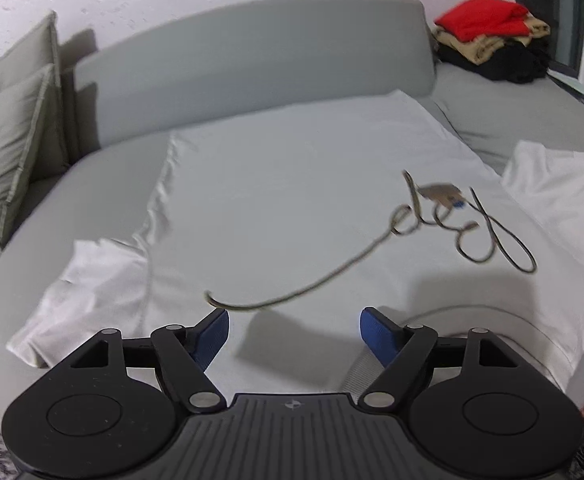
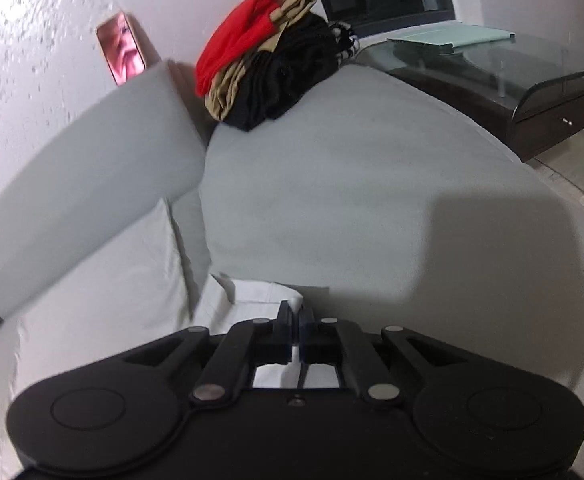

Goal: Fold clothes

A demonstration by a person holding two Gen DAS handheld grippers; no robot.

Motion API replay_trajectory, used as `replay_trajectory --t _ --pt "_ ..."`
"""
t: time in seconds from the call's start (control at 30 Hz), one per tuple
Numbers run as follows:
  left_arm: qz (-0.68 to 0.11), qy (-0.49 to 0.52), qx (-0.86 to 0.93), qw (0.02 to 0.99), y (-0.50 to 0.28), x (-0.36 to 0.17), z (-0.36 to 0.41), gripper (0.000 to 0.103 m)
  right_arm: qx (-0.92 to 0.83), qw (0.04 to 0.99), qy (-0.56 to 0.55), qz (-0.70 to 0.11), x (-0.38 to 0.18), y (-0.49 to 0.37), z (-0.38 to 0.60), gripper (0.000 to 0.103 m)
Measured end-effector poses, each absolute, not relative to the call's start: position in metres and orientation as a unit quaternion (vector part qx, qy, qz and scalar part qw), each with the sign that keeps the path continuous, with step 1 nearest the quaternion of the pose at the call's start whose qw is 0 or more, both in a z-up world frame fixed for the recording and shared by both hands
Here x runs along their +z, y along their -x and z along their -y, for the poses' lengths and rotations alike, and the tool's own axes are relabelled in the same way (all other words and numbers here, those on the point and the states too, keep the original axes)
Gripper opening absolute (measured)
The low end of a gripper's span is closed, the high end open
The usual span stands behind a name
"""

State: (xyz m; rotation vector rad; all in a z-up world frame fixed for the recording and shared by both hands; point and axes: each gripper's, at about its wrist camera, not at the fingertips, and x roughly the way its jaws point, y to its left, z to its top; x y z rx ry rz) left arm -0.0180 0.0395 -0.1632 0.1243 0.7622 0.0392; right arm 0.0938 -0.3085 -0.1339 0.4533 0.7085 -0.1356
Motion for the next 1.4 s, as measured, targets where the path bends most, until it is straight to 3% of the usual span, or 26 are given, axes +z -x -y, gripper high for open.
replay_trajectory --t 0.23,0.47,0.57,0.63,0.67,0.7,0.8,0.83,0.87,0.9,1.13,1.33,1.4 --pt "-0.347 -0.035 0.034 0.937 0.024 -0.153 -0.052 0.076 0.031 0.944 -0.15 -0.292 -0.099 -0.072 0.255 0.002" --pt "-0.345 -0.008 0.053 0.937 0.025 -0.149 -0.066 0.076 0.143 0.946 0.089 -0.278 -0.101 -0.037 0.161 0.002" --pt "-0.35 0.001 0.057 0.935 0.024 -0.15 -0.071 0.076 0.171 0.921 0.158 -0.313 -0.119 -0.029 0.142 0.003" --pt "-0.353 0.003 0.06 0.934 0.023 -0.151 -0.072 0.076 0.186 0.9 0.192 -0.343 -0.132 -0.026 0.133 0.012" --pt "-0.354 0.001 0.061 0.933 0.023 -0.151 -0.072 0.076 0.191 0.892 0.202 -0.356 -0.136 -0.025 0.13 0.026" --pt "-0.354 0.0 0.06 0.933 0.023 -0.152 -0.073 0.076 0.19 0.895 0.182 -0.36 -0.133 -0.024 0.136 0.034" --pt "-0.362 -0.002 0.061 0.93 0.02 -0.155 -0.072 0.076 0.174 0.916 0.071 -0.354 -0.114 -0.033 0.167 0.034" --pt "-0.366 -0.002 0.062 0.929 0.018 -0.157 -0.072 0.076 0.153 0.924 0.033 -0.35 -0.11 -0.04 0.18 0.028" --pt "-0.373 0.0 0.061 0.926 0.016 -0.159 -0.072 0.076 0.124 0.928 -0.003 -0.352 -0.11 -0.05 0.194 0.007" --pt "-0.382 0.005 0.059 0.922 0.013 -0.162 -0.072 0.076 0.098 0.926 -0.029 -0.364 -0.115 -0.06 0.205 0.003" --pt "-0.41 -0.025 0.067 0.909 0.008 -0.176 -0.065 0.079 0.007 0.869 -0.026 -0.494 -0.173 -0.084 0.219 0.0" --pt "-0.404 -0.035 0.071 0.911 0.013 -0.174 -0.066 0.08 -0.028 0.85 -0.024 -0.525 -0.169 -0.05 0.231 0.0" --pt "-0.393 -0.039 0.07 0.916 0.017 -0.171 -0.066 0.075 -0.025 0.863 -0.051 -0.502 -0.159 -0.043 0.235 0.003"
